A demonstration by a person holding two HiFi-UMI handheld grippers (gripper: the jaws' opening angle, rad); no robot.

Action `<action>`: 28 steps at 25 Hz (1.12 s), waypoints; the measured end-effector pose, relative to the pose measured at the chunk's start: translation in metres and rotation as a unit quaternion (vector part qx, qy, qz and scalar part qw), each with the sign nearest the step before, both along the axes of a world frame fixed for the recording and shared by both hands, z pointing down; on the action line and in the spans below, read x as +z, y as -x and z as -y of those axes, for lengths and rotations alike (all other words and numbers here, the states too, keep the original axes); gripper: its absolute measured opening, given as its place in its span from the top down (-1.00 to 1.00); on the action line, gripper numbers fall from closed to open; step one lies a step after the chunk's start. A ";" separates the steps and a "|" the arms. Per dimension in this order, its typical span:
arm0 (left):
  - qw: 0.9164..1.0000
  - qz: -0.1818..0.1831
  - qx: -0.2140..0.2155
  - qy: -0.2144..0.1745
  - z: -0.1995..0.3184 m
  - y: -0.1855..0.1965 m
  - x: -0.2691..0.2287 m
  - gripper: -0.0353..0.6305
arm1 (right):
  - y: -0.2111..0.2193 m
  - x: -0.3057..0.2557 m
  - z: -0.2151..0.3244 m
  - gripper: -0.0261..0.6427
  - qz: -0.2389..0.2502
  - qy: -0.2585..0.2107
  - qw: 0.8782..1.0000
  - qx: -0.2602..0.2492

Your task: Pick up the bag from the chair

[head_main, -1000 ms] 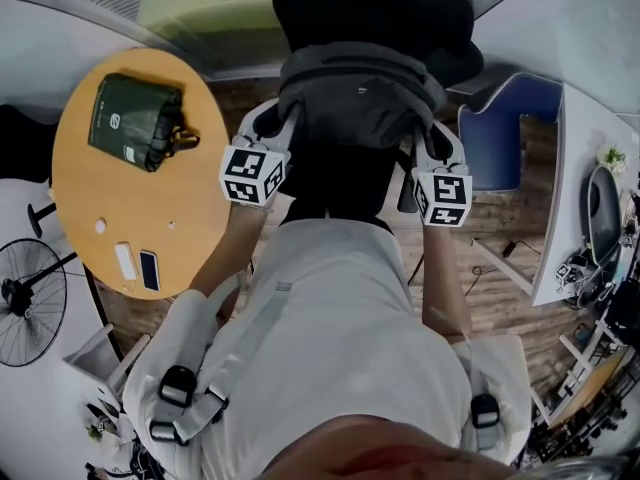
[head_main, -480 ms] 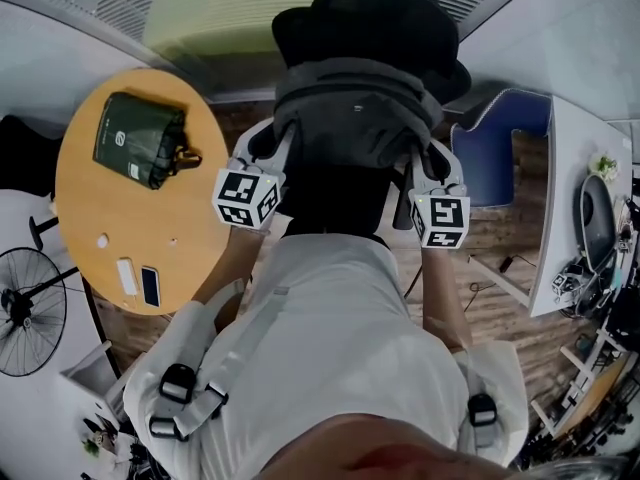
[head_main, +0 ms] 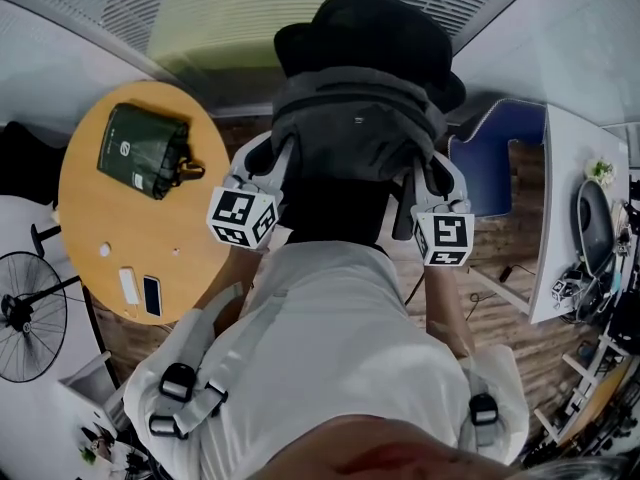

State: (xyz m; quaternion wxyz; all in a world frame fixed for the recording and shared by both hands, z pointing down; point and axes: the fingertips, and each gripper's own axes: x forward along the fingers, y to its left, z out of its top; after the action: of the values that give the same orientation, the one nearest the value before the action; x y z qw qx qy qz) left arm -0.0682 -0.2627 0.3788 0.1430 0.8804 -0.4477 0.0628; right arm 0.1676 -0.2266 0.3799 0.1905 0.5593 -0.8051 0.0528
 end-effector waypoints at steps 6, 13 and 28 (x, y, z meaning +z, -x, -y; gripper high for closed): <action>1.000 -0.008 -0.001 -0.017 -0.006 0.003 -0.021 0.70 | 0.003 -0.021 -0.008 0.78 0.006 -0.014 1.000 -0.003; 0.999 -0.014 -0.002 -0.037 -0.009 0.006 -0.040 0.70 | 0.009 -0.040 -0.014 0.78 0.014 -0.030 0.999 -0.002; 0.997 -0.025 -0.018 -0.074 -0.010 0.012 -0.074 0.71 | 0.015 -0.073 -0.012 0.78 0.044 -0.055 0.997 0.005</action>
State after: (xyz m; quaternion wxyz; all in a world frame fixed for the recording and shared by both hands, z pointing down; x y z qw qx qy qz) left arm -0.0804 -0.2529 0.3045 0.0898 0.8818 -0.4629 0.0051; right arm 0.1528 -0.2148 0.3064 0.1235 0.5701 -0.8115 0.0339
